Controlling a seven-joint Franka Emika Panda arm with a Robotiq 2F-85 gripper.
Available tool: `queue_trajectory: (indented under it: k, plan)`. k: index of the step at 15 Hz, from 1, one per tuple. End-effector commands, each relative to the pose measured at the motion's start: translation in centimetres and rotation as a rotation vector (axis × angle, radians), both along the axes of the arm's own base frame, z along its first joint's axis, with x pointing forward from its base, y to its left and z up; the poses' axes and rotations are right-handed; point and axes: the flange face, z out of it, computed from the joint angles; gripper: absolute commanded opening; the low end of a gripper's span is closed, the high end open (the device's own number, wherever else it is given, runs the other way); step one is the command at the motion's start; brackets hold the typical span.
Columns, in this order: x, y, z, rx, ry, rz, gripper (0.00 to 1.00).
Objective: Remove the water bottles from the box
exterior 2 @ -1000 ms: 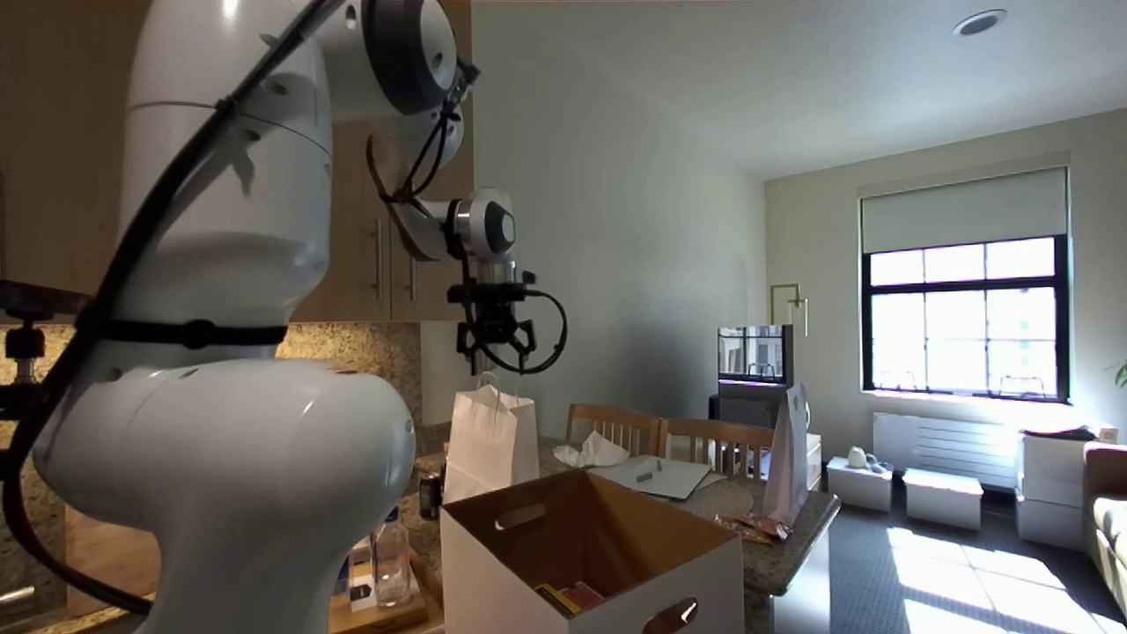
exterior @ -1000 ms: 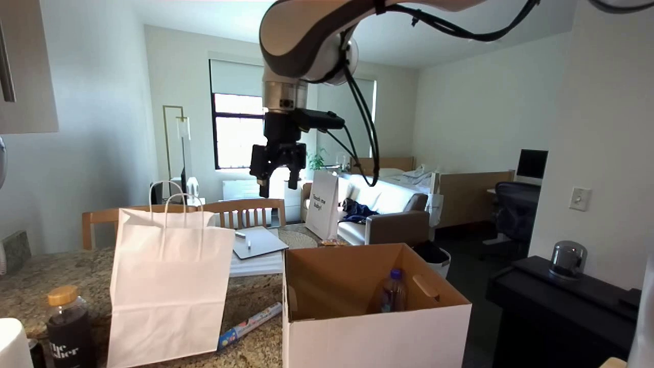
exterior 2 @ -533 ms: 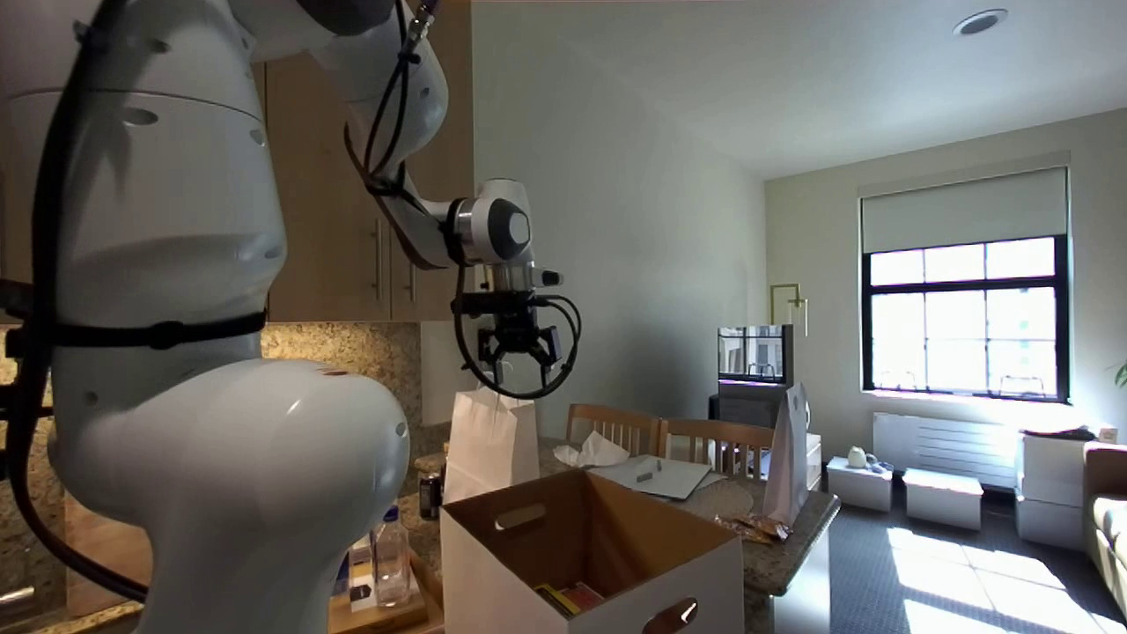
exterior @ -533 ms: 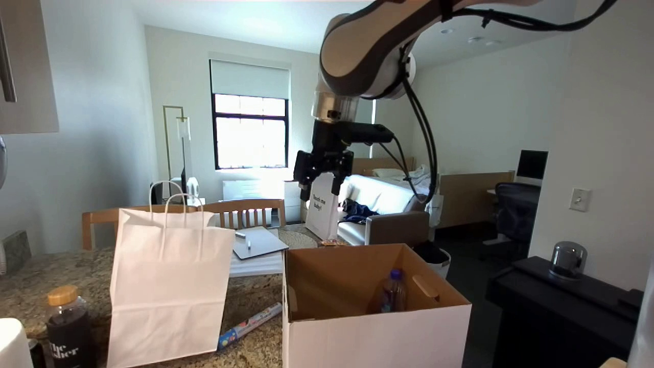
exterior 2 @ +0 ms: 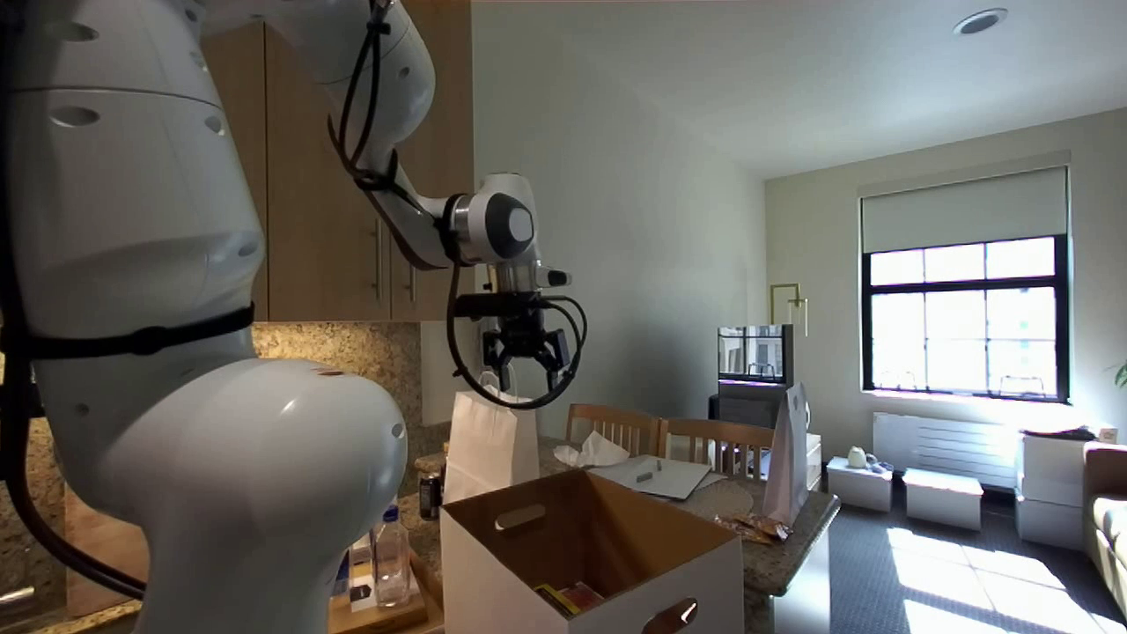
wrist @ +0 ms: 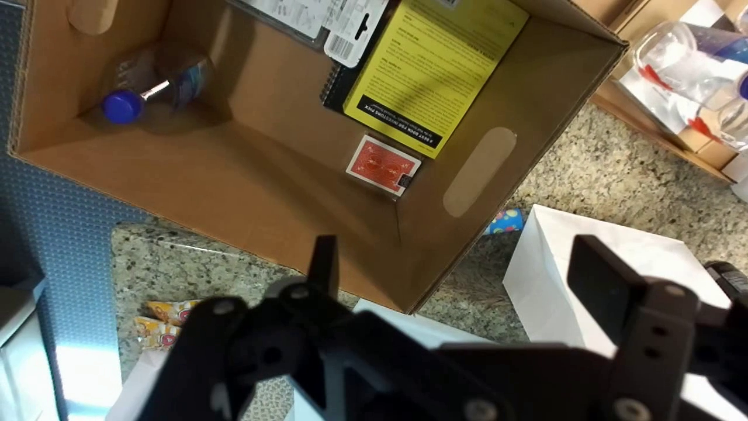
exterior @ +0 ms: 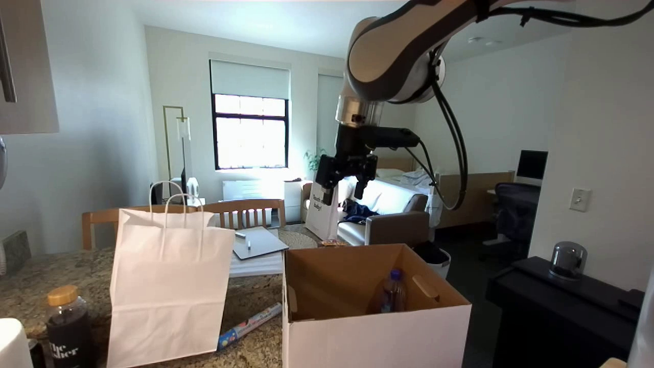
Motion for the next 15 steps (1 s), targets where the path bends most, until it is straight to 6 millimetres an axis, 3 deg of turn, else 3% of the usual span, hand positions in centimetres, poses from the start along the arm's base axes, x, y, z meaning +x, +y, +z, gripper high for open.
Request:
queue_trajectory:
  k: [1,3,5,12,15]
  plan:
    - [0.0,0.0,0.0,0.0,0.001,0.0,1.0]
    - [0.2,0.1,-0.2,-0.007,-0.001,-0.001,1.0]
    - [1.5,-1.2,-0.5,-0.019,0.01,-0.041,1.0]
    - [5.3,-12.0,0.8,0.058,-0.011,-0.368,1.0]
    - [5.8,-15.2,-0.1,0.066,0.0,-0.501,1.0]
